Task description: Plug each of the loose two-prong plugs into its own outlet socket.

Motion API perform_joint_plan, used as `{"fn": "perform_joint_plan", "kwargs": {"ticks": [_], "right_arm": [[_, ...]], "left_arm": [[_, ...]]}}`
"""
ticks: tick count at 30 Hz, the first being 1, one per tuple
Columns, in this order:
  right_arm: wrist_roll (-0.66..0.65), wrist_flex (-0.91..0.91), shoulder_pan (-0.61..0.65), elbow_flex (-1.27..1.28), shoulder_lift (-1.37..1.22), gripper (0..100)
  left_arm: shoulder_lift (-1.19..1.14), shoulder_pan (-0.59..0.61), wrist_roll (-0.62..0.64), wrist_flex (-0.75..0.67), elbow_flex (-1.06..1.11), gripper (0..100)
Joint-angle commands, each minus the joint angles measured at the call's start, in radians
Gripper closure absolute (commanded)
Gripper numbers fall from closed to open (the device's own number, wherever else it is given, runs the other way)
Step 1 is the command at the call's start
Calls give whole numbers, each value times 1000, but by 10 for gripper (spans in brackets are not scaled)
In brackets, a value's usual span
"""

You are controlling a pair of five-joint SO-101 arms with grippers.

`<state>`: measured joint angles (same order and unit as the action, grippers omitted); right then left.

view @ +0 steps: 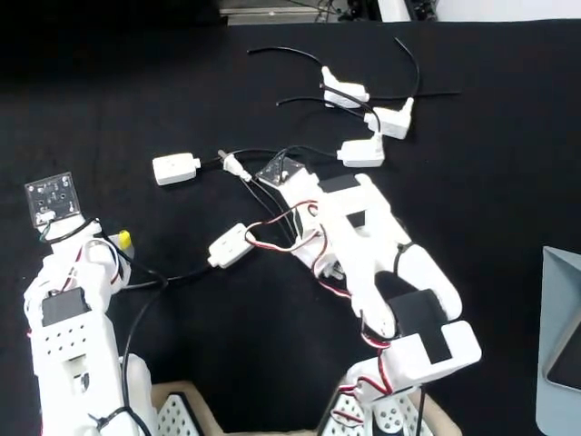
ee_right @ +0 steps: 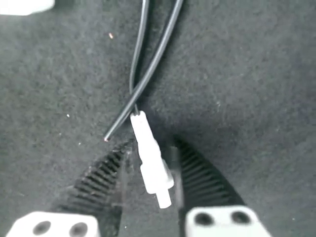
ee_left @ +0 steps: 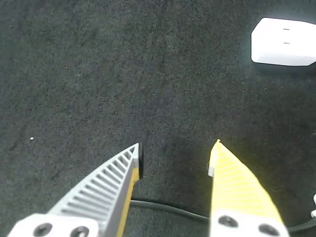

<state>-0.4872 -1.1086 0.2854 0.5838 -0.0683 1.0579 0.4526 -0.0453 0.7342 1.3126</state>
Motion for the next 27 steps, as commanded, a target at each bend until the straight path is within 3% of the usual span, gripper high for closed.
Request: {"fn": "perform_joint_plan", "kwargs": {"ticks": [1, 9, 17, 22, 27], "right_arm": [[5, 9, 8, -35, 51, 987], [3, -124, -17, -74, 128, 986], [14, -222, -41, -67, 512, 987], [112, -232, -32, -22, 754, 987], [224, -120, 74, 125, 963, 987]], "left_arm": [[14, 1, 3, -26, -5, 773], [12, 1, 3, -26, -5, 773], [15, 1, 9, -26, -5, 770], [15, -1, 11, -26, -12, 768], [17, -65, 60, -23, -59, 768]]}}
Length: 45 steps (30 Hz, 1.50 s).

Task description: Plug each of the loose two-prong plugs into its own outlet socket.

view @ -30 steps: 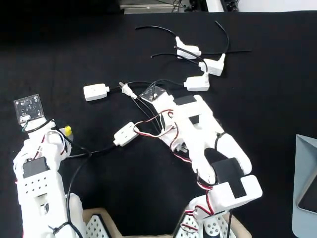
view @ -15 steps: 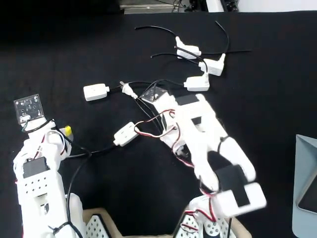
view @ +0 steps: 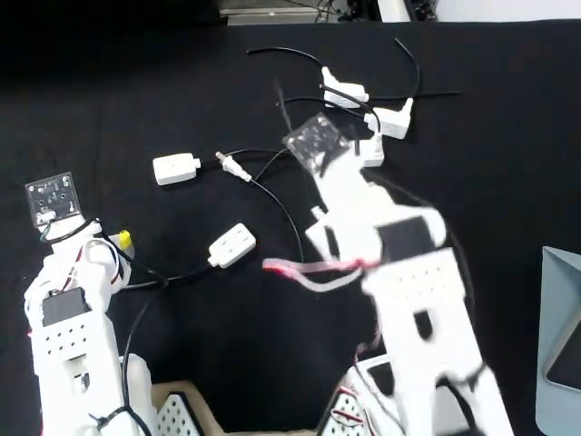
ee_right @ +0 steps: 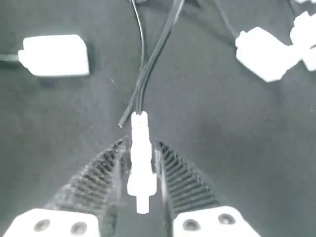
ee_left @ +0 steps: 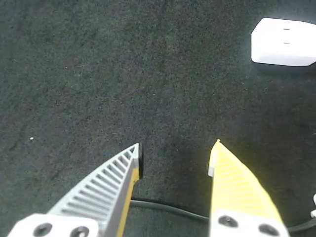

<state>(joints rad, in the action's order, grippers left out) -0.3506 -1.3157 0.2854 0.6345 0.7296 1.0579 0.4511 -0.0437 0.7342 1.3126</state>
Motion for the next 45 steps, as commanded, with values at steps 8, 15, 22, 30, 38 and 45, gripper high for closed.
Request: {"fn": "perform_joint_plan", "kwargs": {"ticks": [8, 15, 22, 30, 38, 45], "right_arm": [[293, 431, 302, 305, 390, 987], [327, 620, 466, 438, 404, 987], [327, 649, 480, 467, 403, 987], [351, 651, 480, 466, 403, 987], [362, 649, 474, 467, 403, 987], [440, 666, 400, 483, 375, 986]], "left_arm": [[17, -231, 129, -18, -202, 768], [17, -344, 221, -17, -315, 768], [25, -464, 229, 169, -460, 768], [216, -636, 219, 304, -496, 768], [338, -611, 150, 370, -498, 768], [402, -240, 152, 367, -394, 768]]}}
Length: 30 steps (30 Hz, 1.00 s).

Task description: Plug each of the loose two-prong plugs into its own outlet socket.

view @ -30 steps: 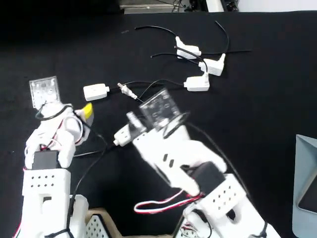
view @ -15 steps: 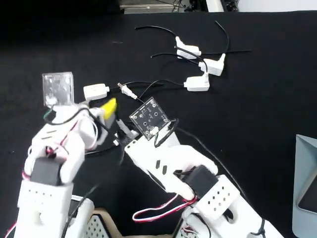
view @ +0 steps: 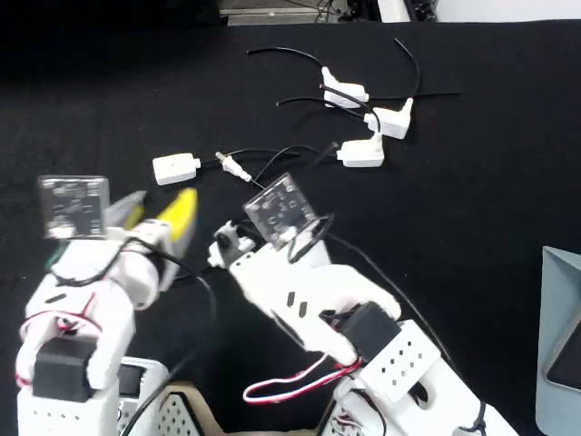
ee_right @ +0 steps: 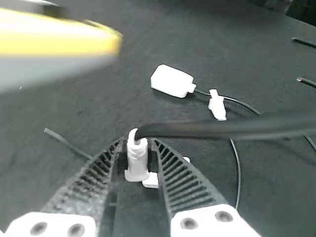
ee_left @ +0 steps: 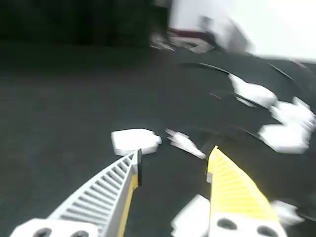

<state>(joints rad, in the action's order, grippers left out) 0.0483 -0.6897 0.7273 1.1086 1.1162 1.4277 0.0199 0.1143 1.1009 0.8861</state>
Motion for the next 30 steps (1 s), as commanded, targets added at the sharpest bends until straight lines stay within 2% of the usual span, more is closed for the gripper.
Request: {"fn": "perform_joint_plan", "kwargs": {"ticks": [1, 5, 9, 16, 21, 30], "right_arm": [[54, 64, -46, 21, -33, 986], [92, 206, -66, 48, -180, 986], [124, 336, -109, 44, -343, 987], [149, 489, -160, 44, -561, 987], [150, 505, -158, 44, -622, 987], [147, 509, -157, 51, -631, 987]], "left_arm": [[43, 229, -5, -5, 76, 768], [101, 314, 57, -75, 257, 768], [180, 338, 63, -133, 390, 768], [325, 335, 58, -97, 450, 768], [396, 335, 55, -57, 456, 768], [391, 335, 55, -60, 456, 768]]}}
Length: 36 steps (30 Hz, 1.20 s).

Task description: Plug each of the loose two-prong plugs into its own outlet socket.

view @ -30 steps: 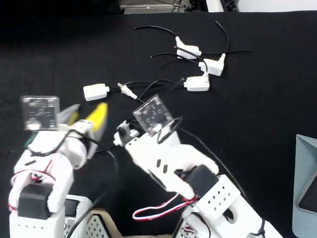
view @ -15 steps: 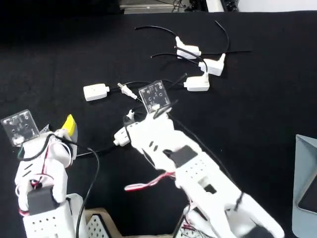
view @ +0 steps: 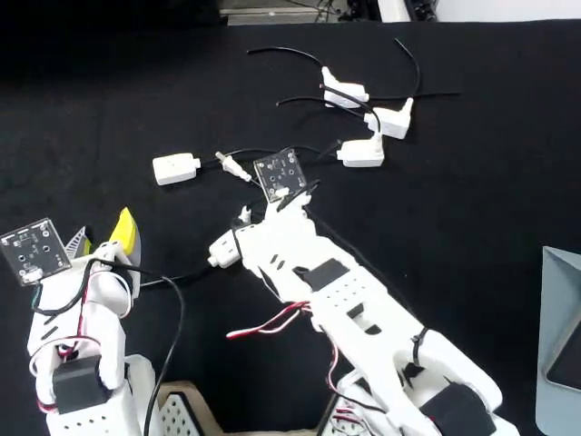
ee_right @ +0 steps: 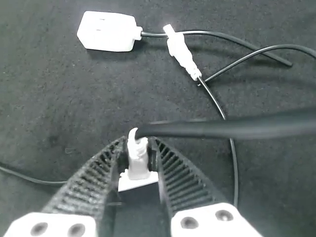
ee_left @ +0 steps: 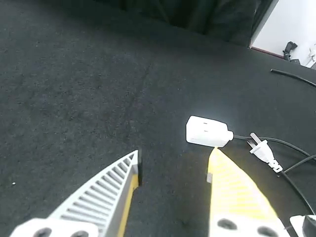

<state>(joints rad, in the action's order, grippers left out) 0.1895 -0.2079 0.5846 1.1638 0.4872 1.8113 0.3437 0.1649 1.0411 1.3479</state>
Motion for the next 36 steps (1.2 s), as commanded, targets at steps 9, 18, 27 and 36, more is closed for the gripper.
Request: {"fn": "perform_joint_plan", "kwargs": {"ticks": [9, 18, 27, 36], "right_arm": [[3, 43, -14, -22, -97, 987], [-15, 71, -20, -31, -143, 987], [-98, 71, -31, -31, -151, 987], [-104, 66, -58, -47, -153, 987]], "left_arm": [[8, 12, 5, 6, -10, 768], [8, 13, 5, 8, -10, 768], [8, 13, 5, 8, -12, 768], [8, 13, 5, 8, -13, 768]]}}
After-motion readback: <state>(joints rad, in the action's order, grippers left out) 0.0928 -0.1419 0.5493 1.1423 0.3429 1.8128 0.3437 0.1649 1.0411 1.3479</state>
